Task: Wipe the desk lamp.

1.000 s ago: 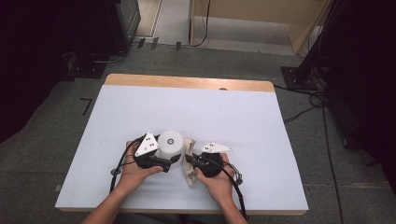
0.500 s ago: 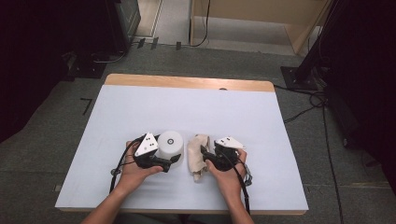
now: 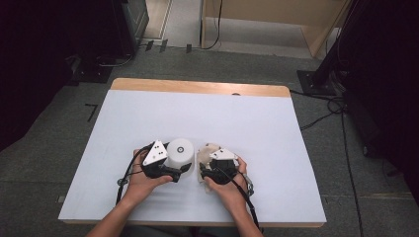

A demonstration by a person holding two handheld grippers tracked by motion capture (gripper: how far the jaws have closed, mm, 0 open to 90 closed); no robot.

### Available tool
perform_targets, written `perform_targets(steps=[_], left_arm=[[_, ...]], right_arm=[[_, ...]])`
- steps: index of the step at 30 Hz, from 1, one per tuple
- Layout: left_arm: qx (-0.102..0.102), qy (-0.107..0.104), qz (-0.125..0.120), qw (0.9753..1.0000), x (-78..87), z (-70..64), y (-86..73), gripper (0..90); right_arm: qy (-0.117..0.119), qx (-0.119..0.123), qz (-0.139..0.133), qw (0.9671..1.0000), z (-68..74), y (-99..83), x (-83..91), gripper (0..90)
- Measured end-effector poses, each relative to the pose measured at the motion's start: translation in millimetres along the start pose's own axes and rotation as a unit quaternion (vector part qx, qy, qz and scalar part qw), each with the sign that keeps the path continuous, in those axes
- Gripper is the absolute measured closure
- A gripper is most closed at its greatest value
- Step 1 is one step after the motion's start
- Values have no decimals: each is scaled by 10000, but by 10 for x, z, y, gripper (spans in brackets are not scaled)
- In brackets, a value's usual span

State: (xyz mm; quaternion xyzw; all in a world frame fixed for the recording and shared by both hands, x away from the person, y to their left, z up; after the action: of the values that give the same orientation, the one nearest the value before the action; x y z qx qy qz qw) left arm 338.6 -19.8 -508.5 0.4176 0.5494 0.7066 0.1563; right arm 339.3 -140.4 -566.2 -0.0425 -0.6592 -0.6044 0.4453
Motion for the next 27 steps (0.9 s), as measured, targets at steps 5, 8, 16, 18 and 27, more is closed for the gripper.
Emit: perform_targets(steps=[5, 8, 16, 18, 27], left_arm=[[-14, 5, 10, 10000, 1, -1, -1, 79], [-19, 11, 16, 10000, 3, -1, -1, 79], [-10, 7, 20, 10000, 1, -4, -2, 79], [-6, 6, 18, 10000, 1, -3, -2, 79], [51, -134, 60, 9999, 48, 35, 15, 82]], right_arm=[[-124, 31, -11, 9999, -89, -4, 17, 407], [-129, 39, -13, 9999, -130, -8, 37, 493], [3, 320, -30, 9995, -108, -26, 73, 825], [25, 245, -13, 9997, -103, -24, 77, 840], [1207, 276, -786, 9892, 289, 265, 322, 843]])
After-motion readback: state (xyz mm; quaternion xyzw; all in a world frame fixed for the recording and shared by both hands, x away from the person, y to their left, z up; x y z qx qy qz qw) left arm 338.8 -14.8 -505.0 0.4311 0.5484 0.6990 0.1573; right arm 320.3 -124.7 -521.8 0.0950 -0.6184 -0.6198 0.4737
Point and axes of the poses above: each handheld gripper's, and its own axes: x roughly backward along the jaws, y roughly out of its top, z roughly to its left, the point moved 10 cm from there along -x, roughly forward along the jaws, and after that the axes turned 7 degrees about y, right-handed, at the moved point
